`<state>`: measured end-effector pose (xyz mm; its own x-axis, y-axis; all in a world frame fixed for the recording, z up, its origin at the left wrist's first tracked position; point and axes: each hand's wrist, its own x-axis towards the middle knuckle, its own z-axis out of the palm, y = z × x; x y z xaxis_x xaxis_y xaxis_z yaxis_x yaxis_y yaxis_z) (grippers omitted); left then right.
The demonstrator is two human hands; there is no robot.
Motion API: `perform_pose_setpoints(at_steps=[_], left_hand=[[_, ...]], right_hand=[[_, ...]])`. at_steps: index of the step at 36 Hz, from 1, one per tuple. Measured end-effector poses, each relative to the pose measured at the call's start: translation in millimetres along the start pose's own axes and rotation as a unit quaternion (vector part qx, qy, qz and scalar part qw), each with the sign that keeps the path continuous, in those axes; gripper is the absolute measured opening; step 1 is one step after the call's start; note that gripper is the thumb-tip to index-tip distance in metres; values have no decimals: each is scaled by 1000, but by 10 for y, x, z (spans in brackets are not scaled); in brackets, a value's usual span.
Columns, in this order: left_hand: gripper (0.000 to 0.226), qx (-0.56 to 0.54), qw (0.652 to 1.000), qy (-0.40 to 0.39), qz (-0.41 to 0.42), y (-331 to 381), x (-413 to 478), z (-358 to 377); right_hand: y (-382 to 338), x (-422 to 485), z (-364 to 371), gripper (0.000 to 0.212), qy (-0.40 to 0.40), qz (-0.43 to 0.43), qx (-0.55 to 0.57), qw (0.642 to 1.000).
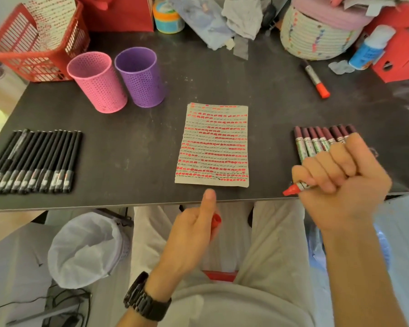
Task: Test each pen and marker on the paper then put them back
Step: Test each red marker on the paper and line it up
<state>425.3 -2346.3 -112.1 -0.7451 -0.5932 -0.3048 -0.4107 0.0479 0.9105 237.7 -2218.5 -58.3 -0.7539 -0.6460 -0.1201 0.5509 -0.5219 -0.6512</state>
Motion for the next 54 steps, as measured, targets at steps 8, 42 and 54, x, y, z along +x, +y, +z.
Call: perform_pose_setpoints(at_steps=[8, 42, 54], left_hand=[[38, 213, 896, 156, 357, -49, 101, 245], [20, 316, 820, 212, 428, -492, 451, 520], [18, 311, 821, 215, 427, -476, 448, 526]], right_hand=[[208, 45, 2, 62, 70, 12, -120, 990], [677, 304, -206, 31, 119, -160, -587, 785], [695, 299, -205, 31, 98, -174, -607, 769]])
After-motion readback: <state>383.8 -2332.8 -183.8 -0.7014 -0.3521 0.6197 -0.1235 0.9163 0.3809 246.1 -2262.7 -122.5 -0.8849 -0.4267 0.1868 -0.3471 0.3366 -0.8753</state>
